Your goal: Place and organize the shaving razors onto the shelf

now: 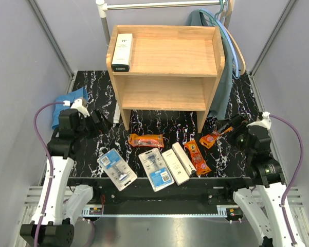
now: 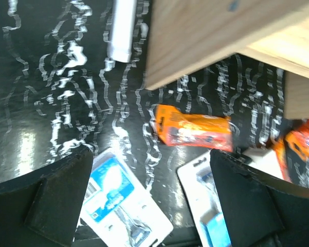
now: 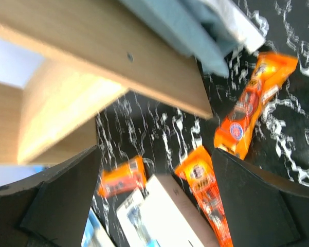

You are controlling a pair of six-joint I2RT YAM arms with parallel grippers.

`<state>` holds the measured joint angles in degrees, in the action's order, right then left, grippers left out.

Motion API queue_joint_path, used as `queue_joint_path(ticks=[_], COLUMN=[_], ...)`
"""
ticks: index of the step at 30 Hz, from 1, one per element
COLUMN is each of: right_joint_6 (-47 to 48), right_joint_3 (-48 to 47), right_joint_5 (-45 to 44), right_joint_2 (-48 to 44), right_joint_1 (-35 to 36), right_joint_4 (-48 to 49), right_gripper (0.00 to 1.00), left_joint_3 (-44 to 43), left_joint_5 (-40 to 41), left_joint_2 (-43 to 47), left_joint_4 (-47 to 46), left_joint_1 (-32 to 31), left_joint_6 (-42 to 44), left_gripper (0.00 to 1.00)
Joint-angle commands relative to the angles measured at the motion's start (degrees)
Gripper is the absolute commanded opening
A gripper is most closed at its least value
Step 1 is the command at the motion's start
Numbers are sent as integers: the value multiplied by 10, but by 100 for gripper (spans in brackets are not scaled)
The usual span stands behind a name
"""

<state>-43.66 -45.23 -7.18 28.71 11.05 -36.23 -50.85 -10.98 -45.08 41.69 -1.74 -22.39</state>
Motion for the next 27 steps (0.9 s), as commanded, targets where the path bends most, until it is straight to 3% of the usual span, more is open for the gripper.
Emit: queue_joint_path(ticks=[1,5,12,27], right_joint_6=[30,28,53,82], right_joint_3=[-29,-13,-14,-15], right_joint_5=[49,58,140,234], right_joint_2=[11,-27,30,48], right_joint_1=[1,2,1,2], right_joint_4=[-84,-99,-105,-161], right_gripper=[100,100,100,96], left_joint_3=[-40,-40,-30,-15], left_joint_5=[-70,-80,-112,-131], left_joint_2=[-3,-7,-11,-15], left_joint_4=[10,26,37,70], left_joint_1=[2,2,2,2], left_joint_6=[23,29,27,41], left_gripper=[99,99,99,99])
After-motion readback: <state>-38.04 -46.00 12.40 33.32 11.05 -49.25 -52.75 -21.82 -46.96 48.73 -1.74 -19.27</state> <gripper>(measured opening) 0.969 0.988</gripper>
